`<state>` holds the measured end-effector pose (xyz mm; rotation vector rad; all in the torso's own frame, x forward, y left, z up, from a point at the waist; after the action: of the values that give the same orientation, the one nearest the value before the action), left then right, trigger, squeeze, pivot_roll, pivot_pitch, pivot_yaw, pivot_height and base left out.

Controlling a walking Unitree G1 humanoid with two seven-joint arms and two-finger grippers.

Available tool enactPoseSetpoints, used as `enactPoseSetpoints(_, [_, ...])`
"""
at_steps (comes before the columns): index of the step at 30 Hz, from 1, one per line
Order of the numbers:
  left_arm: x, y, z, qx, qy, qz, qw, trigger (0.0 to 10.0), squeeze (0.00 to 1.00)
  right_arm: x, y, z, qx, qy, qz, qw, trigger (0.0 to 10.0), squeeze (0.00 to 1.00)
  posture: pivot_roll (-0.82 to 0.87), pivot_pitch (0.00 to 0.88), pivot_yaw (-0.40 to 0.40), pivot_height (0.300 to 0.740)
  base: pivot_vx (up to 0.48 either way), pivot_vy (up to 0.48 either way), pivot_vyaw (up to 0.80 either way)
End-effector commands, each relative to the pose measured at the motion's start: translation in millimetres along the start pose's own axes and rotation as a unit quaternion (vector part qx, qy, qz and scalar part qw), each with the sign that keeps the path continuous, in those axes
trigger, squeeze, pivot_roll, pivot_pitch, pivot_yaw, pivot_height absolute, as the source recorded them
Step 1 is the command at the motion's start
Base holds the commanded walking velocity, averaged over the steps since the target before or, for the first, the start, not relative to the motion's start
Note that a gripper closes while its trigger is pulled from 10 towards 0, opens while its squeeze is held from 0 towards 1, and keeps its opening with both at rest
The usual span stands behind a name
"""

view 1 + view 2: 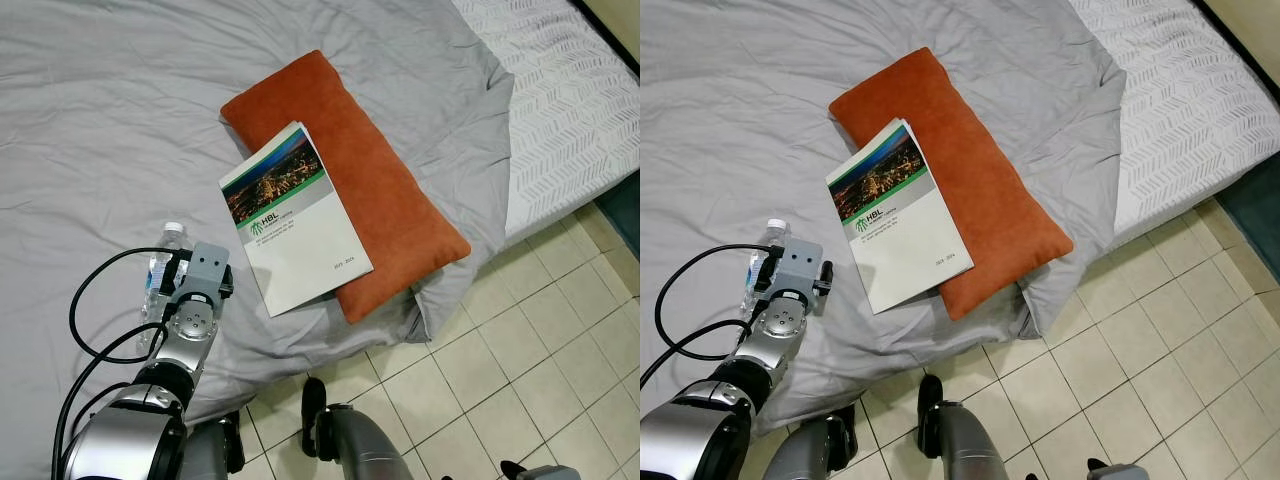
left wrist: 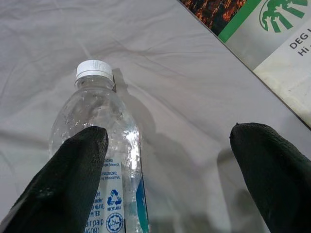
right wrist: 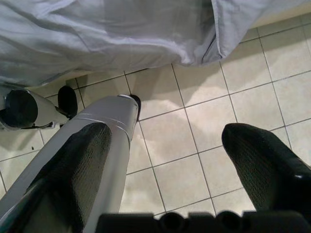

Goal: Clean up the room

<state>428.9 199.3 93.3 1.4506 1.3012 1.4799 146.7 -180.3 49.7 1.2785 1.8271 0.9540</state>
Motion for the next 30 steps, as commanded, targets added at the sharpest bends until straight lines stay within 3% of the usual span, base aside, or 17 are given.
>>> enactPoseSetpoints(1, [-3.3, -15.7, -4.1, 0.026, -0.003, 0.007, 1.000, 10.0, 0.00, -2.5, -8.0, -8.5, 0.023, -0.003, 0.000, 1.000, 10.0, 0.00, -0.37, 0.607, -0.233, 0.740, 0.000, 0.000, 0.00])
enactPoseSetpoints(14, [42.0, -40.0, -8.0, 0.065, 0.067, 0.082, 0.992, 10.0, 0.00, -2.3, -13.5, -10.9, 0.041, 0.011, -0.005, 0.999, 10.0, 0.00, -0.37, 0.614, -0.262, 0.740, 0.000, 0.000, 0.00])
enactPoseSetpoints(24, [68.4, -45.6, -11.8, 0.067, 0.110, 0.125, 0.984, 10.0, 0.00, -2.1, -16.3, -9.6, 0.047, 0.015, -0.006, 0.999, 10.0, 0.00, -0.36, 0.614, -0.264, 0.740, 0.000, 0.000, 0.00])
enactPoseSetpoints(26, [72.2, -48.1, -13.1, 0.071, 0.117, 0.129, 0.982, 10.0, 0.00, -2.2, -16.3, -9.3, 0.047, 0.015, -0.006, 0.999, 10.0, 0.00, -0.36, 0.612, -0.264, 0.740, 0.000, 0.000, 0.00])
enactPoseSetpoints(30, [94.9, -65.2, -21.9, 0.106, 0.160, 0.123, 0.974, 10.0, 0.00, -2.5, -16.3, -7.3, 0.047, 0.018, -0.007, 0.999, 10.0, 0.00, -0.35, 0.608, -0.270, 0.740, 0.000, 0.000, 0.00])
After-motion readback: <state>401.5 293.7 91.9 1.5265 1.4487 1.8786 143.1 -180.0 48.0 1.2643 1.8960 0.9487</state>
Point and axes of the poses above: a point about 5 cm out from each wrist's last joint towards the gripper, its own z axis pointing out of the wrist towards the gripper, its own y axis along the axis of the wrist's last joint, x = y × z, the point moved 6 cm from there along z, pointing out of the wrist towards the gripper, and after that the axes turned 8 degrees about -z, right-handed, at the moved point
